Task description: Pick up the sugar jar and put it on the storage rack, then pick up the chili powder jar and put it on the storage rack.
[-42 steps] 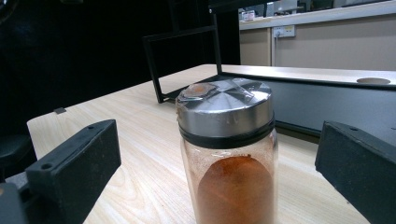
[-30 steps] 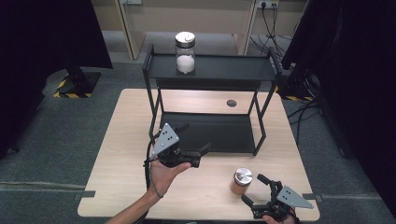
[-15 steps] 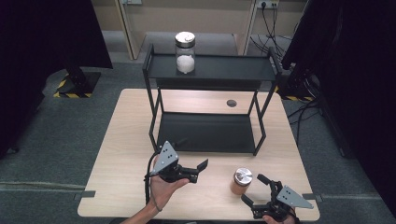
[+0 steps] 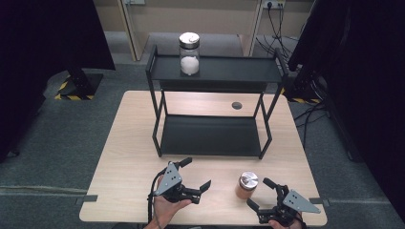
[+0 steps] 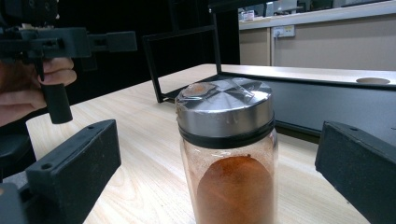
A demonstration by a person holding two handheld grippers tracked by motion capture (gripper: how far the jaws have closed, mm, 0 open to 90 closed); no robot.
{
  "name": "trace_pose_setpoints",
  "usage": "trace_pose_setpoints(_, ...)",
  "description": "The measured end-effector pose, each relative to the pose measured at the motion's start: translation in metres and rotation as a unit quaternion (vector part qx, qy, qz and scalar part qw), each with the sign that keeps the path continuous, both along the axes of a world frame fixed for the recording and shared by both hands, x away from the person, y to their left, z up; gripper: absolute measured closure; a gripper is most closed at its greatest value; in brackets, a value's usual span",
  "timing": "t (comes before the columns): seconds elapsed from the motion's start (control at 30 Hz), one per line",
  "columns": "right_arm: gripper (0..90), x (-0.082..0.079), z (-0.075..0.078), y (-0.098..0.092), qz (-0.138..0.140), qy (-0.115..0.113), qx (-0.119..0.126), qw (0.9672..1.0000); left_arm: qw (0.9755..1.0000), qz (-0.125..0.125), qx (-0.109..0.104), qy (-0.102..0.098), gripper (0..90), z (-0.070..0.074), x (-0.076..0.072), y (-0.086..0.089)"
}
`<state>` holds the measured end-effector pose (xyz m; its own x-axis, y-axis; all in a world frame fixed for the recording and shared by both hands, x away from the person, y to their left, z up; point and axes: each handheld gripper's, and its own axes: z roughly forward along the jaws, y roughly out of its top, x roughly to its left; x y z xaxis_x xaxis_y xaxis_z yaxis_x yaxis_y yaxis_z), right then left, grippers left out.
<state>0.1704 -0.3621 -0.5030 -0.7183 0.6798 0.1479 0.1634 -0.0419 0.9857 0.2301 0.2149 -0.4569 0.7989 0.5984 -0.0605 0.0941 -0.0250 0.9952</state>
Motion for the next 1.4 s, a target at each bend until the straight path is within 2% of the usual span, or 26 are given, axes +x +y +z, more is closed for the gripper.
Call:
trace_pose_setpoints(0.17, 0.3, 0.0, 0.0, 0.0, 0.001, 0.001, 0.0, 1.0, 1.0, 0.001, 0.003, -0.002, 0.2, -0.011, -0.006, 0.003)
trace_pose_setpoints(0.43, 0.3, 0.001, -0.001, -0.001, 0.001, 0.001, 0.002, 1.0, 1.0, 0.0, 0.009, 0.002, 0.2, -0.02, -0.013, 0.008)
trace_pose_setpoints(0.6, 0.4, 0.0, -0.001, -0.001, 0.002, 0.001, 0.001, 1.0, 0.9998, 0.004, 0.016, -0.006, 0.2, -0.025, -0.019, 0.015)
trace_pose_setpoints(0.63, 0.3, 0.0, -0.001, -0.001, 0.002, -0.001, 0.0, 1.0, 0.9998, 0.006, 0.017, -0.006, 0.2, -0.027, -0.021, 0.016)
trace_pose_setpoints(0.7, 0.3, 0.0, 0.0, -0.001, 0.002, -0.001, -0.001, 1.0, 0.9999, 0.005, 0.008, 0.011, 0.2, -0.03, -0.022, 0.02)
trace_pose_setpoints(0.9, 0.3, 0.001, 0.0, 0.0, 0.002, 0.001, -0.003, 1.0, 0.9999, 0.011, 0.007, -0.001, 0.2, -0.031, -0.025, 0.024)
trace_pose_setpoints(1.4, 0.3, 0.001, 0.0, 0.001, -0.002, 0.0, -0.007, 1.0, 0.9998, 0.012, 0.012, 0.01, 0.2, -0.035, -0.023, 0.021)
